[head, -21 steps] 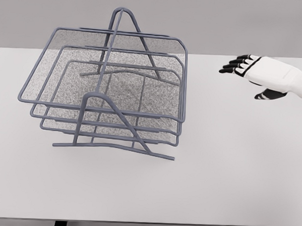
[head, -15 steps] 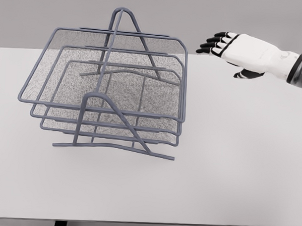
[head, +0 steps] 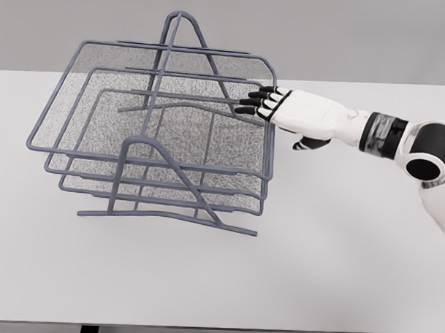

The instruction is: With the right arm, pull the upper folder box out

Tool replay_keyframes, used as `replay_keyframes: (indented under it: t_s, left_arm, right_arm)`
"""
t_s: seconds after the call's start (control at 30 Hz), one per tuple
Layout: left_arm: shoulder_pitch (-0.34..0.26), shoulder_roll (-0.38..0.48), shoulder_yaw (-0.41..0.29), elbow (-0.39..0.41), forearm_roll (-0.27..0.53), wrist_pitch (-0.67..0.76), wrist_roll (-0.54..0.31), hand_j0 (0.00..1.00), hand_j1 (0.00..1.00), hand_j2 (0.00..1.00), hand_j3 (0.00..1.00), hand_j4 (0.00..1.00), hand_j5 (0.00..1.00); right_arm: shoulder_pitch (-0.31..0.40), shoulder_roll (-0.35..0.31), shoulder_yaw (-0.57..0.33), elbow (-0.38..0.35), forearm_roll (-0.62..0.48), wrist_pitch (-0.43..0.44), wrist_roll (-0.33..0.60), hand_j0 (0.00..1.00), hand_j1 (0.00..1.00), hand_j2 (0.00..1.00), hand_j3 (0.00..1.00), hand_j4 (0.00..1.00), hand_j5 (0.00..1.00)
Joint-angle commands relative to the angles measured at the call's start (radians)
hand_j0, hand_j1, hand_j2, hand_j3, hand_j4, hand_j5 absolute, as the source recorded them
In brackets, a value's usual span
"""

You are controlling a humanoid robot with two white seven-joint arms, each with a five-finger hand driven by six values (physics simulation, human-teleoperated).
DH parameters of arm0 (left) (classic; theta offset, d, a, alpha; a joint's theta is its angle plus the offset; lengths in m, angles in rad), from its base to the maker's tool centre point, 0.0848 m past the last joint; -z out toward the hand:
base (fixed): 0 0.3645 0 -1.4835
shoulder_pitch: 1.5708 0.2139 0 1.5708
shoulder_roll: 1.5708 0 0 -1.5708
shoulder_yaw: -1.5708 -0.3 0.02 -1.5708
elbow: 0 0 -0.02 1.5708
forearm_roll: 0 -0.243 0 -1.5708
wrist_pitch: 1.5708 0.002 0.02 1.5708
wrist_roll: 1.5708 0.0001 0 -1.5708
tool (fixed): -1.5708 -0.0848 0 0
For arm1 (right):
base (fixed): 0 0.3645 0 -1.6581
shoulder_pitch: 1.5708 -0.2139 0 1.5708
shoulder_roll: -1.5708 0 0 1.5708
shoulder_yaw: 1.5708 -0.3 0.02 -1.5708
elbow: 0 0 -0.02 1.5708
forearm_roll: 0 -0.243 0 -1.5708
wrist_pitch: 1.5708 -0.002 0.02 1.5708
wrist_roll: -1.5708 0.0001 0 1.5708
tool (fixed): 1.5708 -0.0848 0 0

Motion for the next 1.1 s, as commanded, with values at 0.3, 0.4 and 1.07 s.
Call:
replay_keyframes:
  t_s: [0.3, 0.4, 1.07]
  left_arm:
    - [0.002, 0.000, -0.001, 0.006, 0.000, 0.000, 0.000, 1.00, 1.00, 1.00, 1.00, 1.00, 1.00]
    - [0.002, 0.000, -0.001, 0.008, 0.000, 0.000, 0.000, 1.00, 1.00, 1.00, 1.00, 1.00, 1.00]
    - [0.006, 0.000, -0.001, 0.011, 0.000, 0.000, 0.000, 1.00, 1.00, 1.00, 1.00, 1.00, 1.00]
  right_arm:
    - [0.075, -0.143, -0.101, 0.009, 0.016, -0.021, 0.008, 1.00, 1.00, 1.00, 1.00, 1.00, 1.00]
    - [0.120, -0.160, -0.155, 0.009, 0.016, -0.021, 0.008, 1.00, 1.00, 1.00, 1.00, 1.00, 1.00]
    - [0.302, -0.352, -0.359, 0.037, -0.059, -0.021, 0.008, 1.00, 1.00, 1.00, 1.00, 1.00, 1.00]
